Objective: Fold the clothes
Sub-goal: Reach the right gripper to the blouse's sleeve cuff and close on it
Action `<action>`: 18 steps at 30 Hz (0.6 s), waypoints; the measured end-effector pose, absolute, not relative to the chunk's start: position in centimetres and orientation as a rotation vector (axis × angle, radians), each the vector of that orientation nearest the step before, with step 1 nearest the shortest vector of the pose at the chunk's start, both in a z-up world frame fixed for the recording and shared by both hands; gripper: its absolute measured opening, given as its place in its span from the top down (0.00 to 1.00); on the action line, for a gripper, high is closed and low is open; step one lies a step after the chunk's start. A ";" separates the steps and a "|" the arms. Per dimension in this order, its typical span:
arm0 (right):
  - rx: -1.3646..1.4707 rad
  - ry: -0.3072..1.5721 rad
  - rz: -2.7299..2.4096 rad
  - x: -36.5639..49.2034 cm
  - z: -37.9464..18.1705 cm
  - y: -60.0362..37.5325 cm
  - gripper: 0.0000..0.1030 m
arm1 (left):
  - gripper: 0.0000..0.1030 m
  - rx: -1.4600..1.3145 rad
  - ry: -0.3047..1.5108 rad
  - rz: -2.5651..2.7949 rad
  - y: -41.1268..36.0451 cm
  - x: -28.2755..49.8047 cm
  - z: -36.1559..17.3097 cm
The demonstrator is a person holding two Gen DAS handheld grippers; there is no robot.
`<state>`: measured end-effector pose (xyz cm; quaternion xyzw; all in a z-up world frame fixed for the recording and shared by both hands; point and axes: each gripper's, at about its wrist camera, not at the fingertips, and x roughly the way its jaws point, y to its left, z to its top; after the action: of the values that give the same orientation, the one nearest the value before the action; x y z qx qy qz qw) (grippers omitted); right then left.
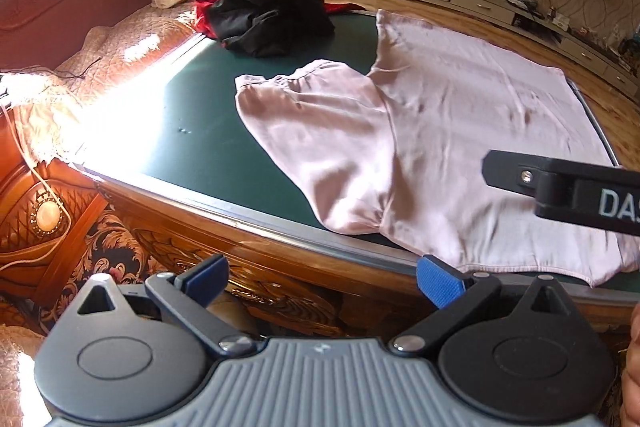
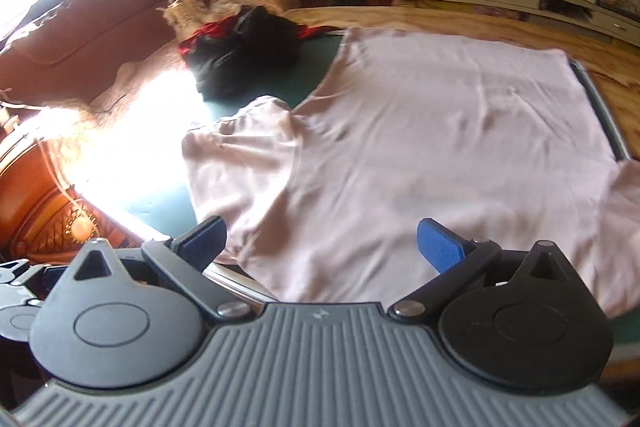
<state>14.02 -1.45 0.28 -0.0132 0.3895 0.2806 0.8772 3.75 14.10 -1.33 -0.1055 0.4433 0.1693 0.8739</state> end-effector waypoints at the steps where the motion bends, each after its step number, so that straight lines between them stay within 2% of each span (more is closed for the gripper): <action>1: -0.040 0.815 0.639 14.7 0.2 0.4 0.00 | 0.00 -0.241 0.918 0.380 15.0 3.4 -1.4; 10: -0.215 0.848 0.788 20.3 -1.4 17.5 0.00 | 0.00 -0.322 0.957 0.490 21.6 1.9 -3.8; 18: -0.421 0.855 0.783 23.1 -5.2 27.0 0.01 | 0.00 -0.360 1.004 0.521 24.3 2.2 -6.0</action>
<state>23.15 26.99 -5.16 -0.1974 0.4009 0.3672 0.8158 2.19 24.30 -6.04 -0.1697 0.4730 0.2456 0.8289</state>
